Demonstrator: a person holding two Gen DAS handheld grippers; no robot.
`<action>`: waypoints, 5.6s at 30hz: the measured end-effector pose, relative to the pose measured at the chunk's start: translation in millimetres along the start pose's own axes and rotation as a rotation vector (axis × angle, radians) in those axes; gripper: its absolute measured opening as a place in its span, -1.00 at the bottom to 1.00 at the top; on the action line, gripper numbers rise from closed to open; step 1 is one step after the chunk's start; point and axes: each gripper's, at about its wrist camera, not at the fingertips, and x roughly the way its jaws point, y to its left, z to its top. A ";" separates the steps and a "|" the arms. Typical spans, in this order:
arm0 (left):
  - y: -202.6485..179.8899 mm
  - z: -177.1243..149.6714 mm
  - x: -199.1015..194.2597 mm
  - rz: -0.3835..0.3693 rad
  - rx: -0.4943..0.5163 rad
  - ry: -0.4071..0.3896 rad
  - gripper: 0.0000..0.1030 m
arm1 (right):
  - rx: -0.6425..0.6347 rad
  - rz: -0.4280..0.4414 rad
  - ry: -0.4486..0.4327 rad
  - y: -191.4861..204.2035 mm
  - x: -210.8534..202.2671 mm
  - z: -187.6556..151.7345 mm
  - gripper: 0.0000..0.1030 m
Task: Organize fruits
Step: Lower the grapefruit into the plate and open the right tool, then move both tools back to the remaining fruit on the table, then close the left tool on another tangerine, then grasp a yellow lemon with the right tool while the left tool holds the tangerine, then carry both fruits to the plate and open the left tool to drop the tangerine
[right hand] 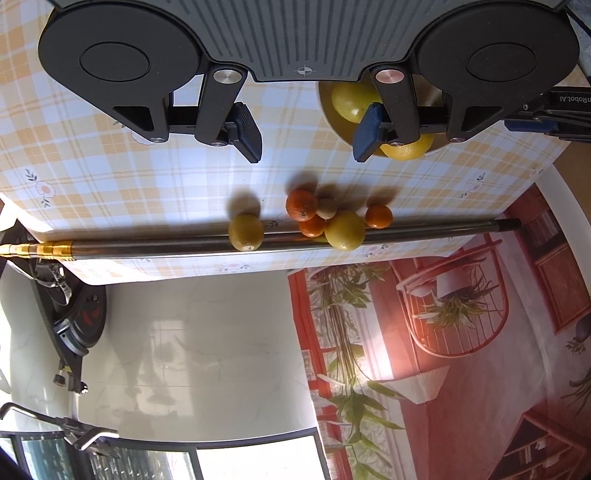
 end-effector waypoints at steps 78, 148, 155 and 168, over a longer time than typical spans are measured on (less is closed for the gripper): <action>15.5 123.6 160.5 -0.034 0.112 0.066 -0.20 | -0.013 -0.042 0.006 -69.5 130.2 67.4 -0.12; 28.2 117.1 78.9 0.035 -0.051 -0.105 -0.20 | -0.104 -0.058 0.097 -62.7 199.7 80.9 -0.12; 28.0 117.5 79.4 0.034 -0.047 -0.102 -0.20 | -0.103 -0.061 0.125 -60.4 211.4 79.5 -0.18; 16.8 109.7 61.6 0.017 -0.011 -0.104 -0.20 | -0.024 -0.024 0.070 -57.4 163.5 75.7 -0.19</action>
